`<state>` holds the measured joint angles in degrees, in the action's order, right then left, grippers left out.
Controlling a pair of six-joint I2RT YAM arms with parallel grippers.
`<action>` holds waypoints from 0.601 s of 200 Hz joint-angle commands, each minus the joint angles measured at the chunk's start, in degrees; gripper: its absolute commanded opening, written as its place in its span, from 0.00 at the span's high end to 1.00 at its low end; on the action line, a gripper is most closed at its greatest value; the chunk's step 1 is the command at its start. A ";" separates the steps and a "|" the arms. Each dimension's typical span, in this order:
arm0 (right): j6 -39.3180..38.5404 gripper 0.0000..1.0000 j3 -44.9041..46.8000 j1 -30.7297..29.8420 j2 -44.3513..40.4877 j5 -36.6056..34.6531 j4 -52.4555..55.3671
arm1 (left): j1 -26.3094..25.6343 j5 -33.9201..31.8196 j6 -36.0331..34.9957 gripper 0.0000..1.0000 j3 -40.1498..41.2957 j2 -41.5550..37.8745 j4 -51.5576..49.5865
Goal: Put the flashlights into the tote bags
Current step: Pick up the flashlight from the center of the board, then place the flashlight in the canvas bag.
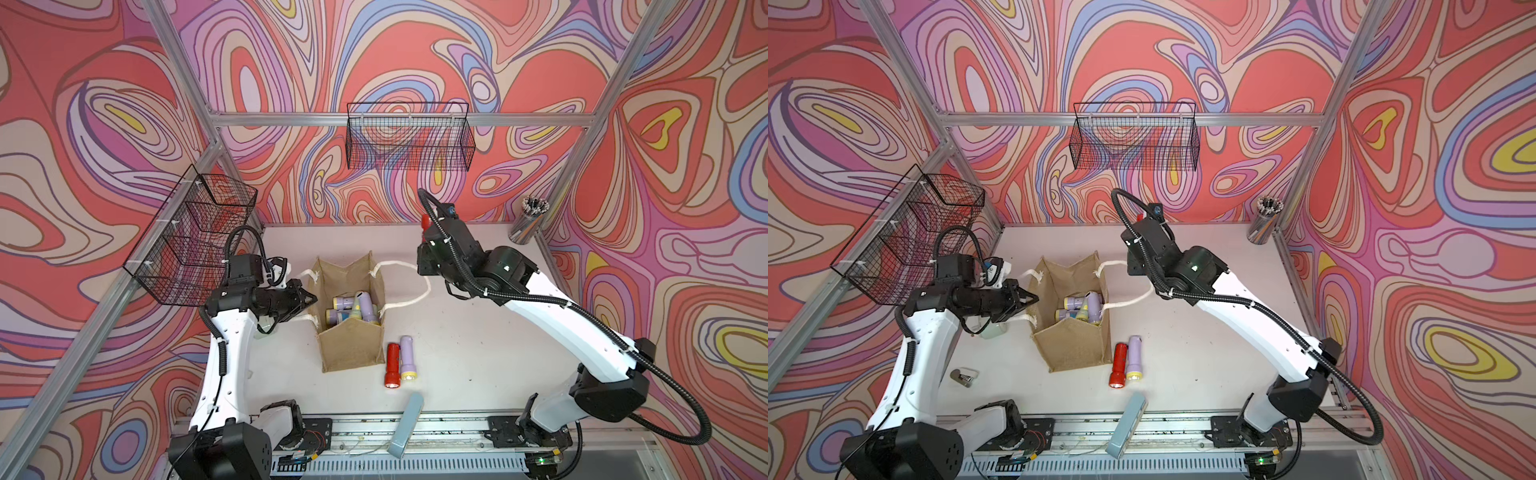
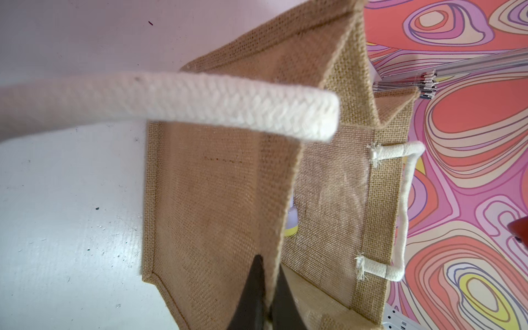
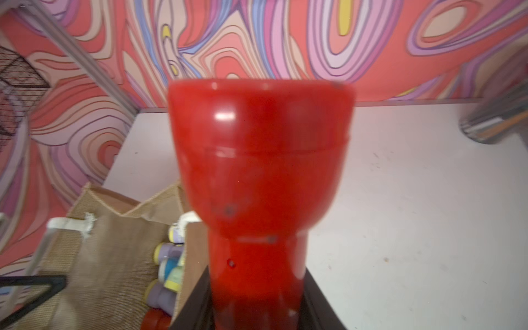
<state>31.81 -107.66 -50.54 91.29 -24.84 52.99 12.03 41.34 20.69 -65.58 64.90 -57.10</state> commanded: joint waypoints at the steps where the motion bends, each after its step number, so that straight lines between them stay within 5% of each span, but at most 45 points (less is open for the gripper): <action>1: -4.03 0.91 -3.52 -0.74 5.06 12.65 -6.94 | 0.01 3.52 0.55 0.91 0.26 -1.59 2.41; 66: -1.13 0.93 -8.97 -7.61 22.82 36.40 -15.33 | 0.02 3.88 0.17 0.91 1.36 -1.28 2.93; 120: 1.44 0.94 -4.44 -8.71 27.77 40.39 -18.58 | 0.01 3.46 0.04 0.91 0.89 -1.13 2.67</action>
<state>31.57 -113.84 -59.57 119.48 12.14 38.92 12.05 42.98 21.23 -64.25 64.84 -55.70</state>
